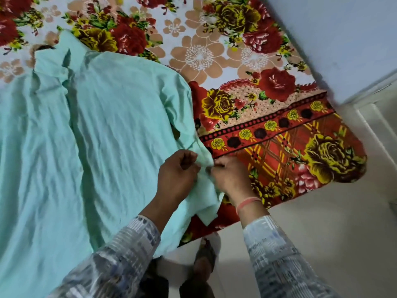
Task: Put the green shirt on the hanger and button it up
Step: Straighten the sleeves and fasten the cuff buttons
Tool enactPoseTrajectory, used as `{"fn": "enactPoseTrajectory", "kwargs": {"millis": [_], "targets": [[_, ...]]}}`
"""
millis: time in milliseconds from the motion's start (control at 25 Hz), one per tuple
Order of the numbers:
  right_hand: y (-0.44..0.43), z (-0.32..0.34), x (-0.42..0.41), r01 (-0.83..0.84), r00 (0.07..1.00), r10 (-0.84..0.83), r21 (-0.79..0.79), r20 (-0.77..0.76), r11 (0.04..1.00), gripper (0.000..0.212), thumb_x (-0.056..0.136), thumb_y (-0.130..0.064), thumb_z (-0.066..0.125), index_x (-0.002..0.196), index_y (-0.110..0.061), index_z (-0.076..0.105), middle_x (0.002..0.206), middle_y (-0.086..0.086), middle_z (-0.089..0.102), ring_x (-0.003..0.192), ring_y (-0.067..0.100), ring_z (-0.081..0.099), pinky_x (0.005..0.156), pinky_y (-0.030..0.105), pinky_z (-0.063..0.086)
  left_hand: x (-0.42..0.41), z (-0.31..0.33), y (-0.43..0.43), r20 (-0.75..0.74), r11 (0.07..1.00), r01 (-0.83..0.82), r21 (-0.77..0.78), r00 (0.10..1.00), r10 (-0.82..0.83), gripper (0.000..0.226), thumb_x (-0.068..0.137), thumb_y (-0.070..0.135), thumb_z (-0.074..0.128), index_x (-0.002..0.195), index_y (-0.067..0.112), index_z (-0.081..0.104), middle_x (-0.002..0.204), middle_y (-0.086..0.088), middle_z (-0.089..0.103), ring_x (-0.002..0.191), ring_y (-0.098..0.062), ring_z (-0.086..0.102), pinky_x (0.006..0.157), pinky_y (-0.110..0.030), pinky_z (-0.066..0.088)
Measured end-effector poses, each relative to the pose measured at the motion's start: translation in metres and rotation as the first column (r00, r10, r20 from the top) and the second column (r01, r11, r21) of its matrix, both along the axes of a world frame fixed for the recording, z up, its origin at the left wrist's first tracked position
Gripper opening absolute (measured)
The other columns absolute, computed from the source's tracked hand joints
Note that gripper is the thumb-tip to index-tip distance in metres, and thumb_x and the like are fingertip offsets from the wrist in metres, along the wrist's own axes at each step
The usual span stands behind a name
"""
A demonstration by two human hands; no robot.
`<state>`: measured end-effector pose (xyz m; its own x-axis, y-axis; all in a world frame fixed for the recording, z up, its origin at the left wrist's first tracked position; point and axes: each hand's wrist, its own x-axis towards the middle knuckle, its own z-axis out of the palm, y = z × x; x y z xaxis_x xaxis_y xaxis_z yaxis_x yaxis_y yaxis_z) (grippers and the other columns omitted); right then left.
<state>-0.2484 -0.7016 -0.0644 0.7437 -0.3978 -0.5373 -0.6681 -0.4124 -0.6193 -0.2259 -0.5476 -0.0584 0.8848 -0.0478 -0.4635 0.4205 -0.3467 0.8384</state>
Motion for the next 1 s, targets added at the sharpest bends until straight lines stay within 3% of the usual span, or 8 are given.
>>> {"fn": "enactPoseTrajectory", "kwargs": {"millis": [120, 240, 400, 520, 640, 800, 880, 1000], "targets": [[-0.021, 0.007, 0.001, 0.340, 0.886, -0.291, -0.081, 0.361, 0.937, 0.019, 0.091, -0.035, 0.074, 0.090, -0.016, 0.073, 0.089, 0.006, 0.076, 0.084, 0.029, 0.070, 0.074, 0.038, 0.056, -0.011, 0.010, 0.002, 0.063, 0.979, 0.092, 0.181, 0.992, -0.105, 0.019, 0.085, 0.043, 0.086, 0.097, 0.032, 0.075, 0.087, 0.013, 0.076, 0.081, -0.002, 0.070, 0.080, -0.029, 0.057], [-0.037, 0.016, -0.003, 0.415, 0.755, -0.196, -0.225, 0.626, 0.881, 0.024, 0.101, -0.034, 0.067, 0.102, -0.010, 0.066, 0.103, 0.009, 0.070, 0.093, 0.023, 0.061, 0.074, 0.029, 0.040, -0.028, 0.012, -0.008, -0.103, 0.833, 0.429, 0.350, 0.901, -0.420, 0.045, 0.069, 0.073, 0.084, 0.089, 0.034, 0.072, 0.084, 0.015, 0.074, 0.081, -0.001, 0.068, 0.071, -0.026, 0.050], [-0.052, -0.002, -0.012, 0.088, 0.979, -0.062, -0.131, 0.196, 0.987, 0.051, 0.090, -0.041, 0.080, 0.131, -0.016, 0.063, 0.124, 0.010, 0.072, 0.112, 0.027, 0.067, 0.089, 0.036, 0.055, -0.036, -0.003, -0.026, -0.220, 0.440, 0.746, 0.500, 0.601, -0.769, 0.030, 0.079, 0.052, 0.083, 0.081, 0.025, 0.071, 0.088, 0.004, 0.077, 0.086, -0.015, 0.073, 0.067, -0.026, 0.045], [-0.067, 0.002, -0.017, 0.272, 0.921, -0.190, -0.212, 0.340, 0.939, 0.033, 0.088, -0.014, 0.077, 0.120, -0.018, 0.072, 0.116, 0.011, 0.075, 0.110, 0.033, 0.071, 0.088, 0.037, 0.058, -0.026, 0.002, -0.033, -0.301, 0.601, 0.793, 0.098, 0.599, -0.742, 0.036, 0.079, 0.051, 0.089, 0.077, 0.016, 0.079, 0.070, 0.001, 0.075, 0.057, -0.008, 0.064, 0.061, -0.025, 0.051], [-0.075, 0.045, -0.011, 0.502, 0.709, -0.225, -0.253, 0.669, 0.827, 0.043, 0.090, -0.011, 0.075, 0.133, -0.012, 0.067, 0.133, 0.012, 0.064, 0.120, 0.023, 0.062, 0.091, 0.023, 0.052, -0.015, 0.013, -0.037, -0.207, 0.838, 0.542, -0.067, 0.814, -0.543, 0.039, 0.084, 0.048, 0.088, 0.069, 0.013, 0.076, 0.057, -0.004, 0.065, 0.049, -0.017, 0.057, 0.055, -0.027, 0.046], [-0.056, 0.068, -0.006, 0.080, 0.668, 0.306, -0.474, 0.679, 0.877, 0.039, 0.089, -0.017, 0.071, 0.128, -0.011, 0.073, 0.120, 0.014, 0.070, 0.111, 0.024, 0.064, 0.092, 0.032, 0.056, 0.002, 0.034, -0.051, -0.374, 0.786, -0.096, -0.610, 0.910, -0.179, 0.068, 0.090, 0.065, 0.066, 0.120, 0.006, 0.076, 0.100, -0.013, 0.080, 0.084, -0.026, 0.077, 0.084, -0.042, 0.059], [-0.038, 0.058, -0.014, -0.384, 0.722, 0.470, -0.271, 0.508, 0.883, 0.017, 0.083, -0.019, 0.068, 0.095, -0.015, 0.079, 0.091, 0.004, 0.073, 0.084, 0.018, 0.069, 0.075, 0.036, 0.057, 0.009, 0.036, -0.058, -0.455, 0.733, -0.194, -0.652, 0.874, -0.174, 0.077, 0.091, 0.064, 0.063, 0.133, 0.000, 0.070, 0.121, -0.016, 0.078, 0.111, -0.034, 0.076, 0.097, -0.044, 0.059], [-0.041, 0.034, -0.026, -0.172, 0.843, 0.181, -0.066, 0.506, 0.983, 0.020, 0.081, -0.004, 0.063, 0.082, -0.013, 0.079, 0.098, 0.001, 0.080, 0.094, 0.011, 0.073, 0.086, 0.033, 0.060, 0.010, 0.023, -0.060, -0.414, 0.930, -0.209, -0.302, 0.908, 0.070, 0.017, 0.101, 0.018, 0.068, 0.109, 0.008, 0.080, 0.105, -0.016, 0.082, 0.098, -0.038, 0.079, 0.072, -0.039, 0.066]]}}
